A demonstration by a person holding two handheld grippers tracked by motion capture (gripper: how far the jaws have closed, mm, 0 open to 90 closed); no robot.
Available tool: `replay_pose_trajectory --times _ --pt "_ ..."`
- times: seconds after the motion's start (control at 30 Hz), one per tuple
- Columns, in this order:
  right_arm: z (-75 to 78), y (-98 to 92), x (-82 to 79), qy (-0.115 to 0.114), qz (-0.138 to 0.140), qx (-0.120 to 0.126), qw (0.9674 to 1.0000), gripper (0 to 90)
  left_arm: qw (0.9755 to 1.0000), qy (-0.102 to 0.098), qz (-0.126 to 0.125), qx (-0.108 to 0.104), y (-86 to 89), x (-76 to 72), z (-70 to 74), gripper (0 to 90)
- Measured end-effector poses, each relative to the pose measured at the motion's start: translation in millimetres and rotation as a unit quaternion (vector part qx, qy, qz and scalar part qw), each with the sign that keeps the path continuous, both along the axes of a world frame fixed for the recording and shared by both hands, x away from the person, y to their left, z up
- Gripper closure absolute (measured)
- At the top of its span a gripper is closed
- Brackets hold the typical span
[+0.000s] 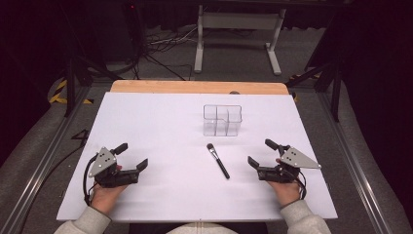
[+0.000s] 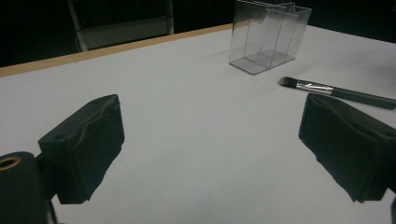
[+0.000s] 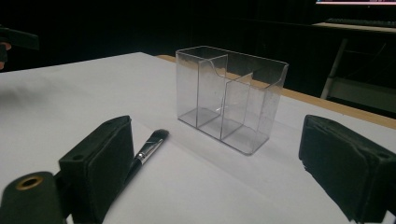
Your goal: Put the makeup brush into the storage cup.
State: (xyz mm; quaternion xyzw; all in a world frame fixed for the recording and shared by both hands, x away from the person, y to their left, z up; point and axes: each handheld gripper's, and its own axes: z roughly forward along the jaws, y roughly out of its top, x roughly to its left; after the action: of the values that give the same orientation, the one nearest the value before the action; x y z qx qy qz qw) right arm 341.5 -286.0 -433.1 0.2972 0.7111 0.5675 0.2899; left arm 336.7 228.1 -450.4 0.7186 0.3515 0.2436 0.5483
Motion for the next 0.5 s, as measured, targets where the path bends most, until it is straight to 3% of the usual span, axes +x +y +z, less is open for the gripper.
replay_pose_trajectory --times 0.3,0.5 --pt "5.1 0.3 1.1 0.007 -0.009 -0.006 0.9999 6.1 1.0000 0.001 -0.003 -0.001 -1.8 -0.3 0.2 7.4" --pt "17.3 5.1 4.5 0.002 -0.018 -0.015 0.9997 4.6 1.0000 0.001 0.000 0.001 -2.1 -0.6 0.6 7.3"
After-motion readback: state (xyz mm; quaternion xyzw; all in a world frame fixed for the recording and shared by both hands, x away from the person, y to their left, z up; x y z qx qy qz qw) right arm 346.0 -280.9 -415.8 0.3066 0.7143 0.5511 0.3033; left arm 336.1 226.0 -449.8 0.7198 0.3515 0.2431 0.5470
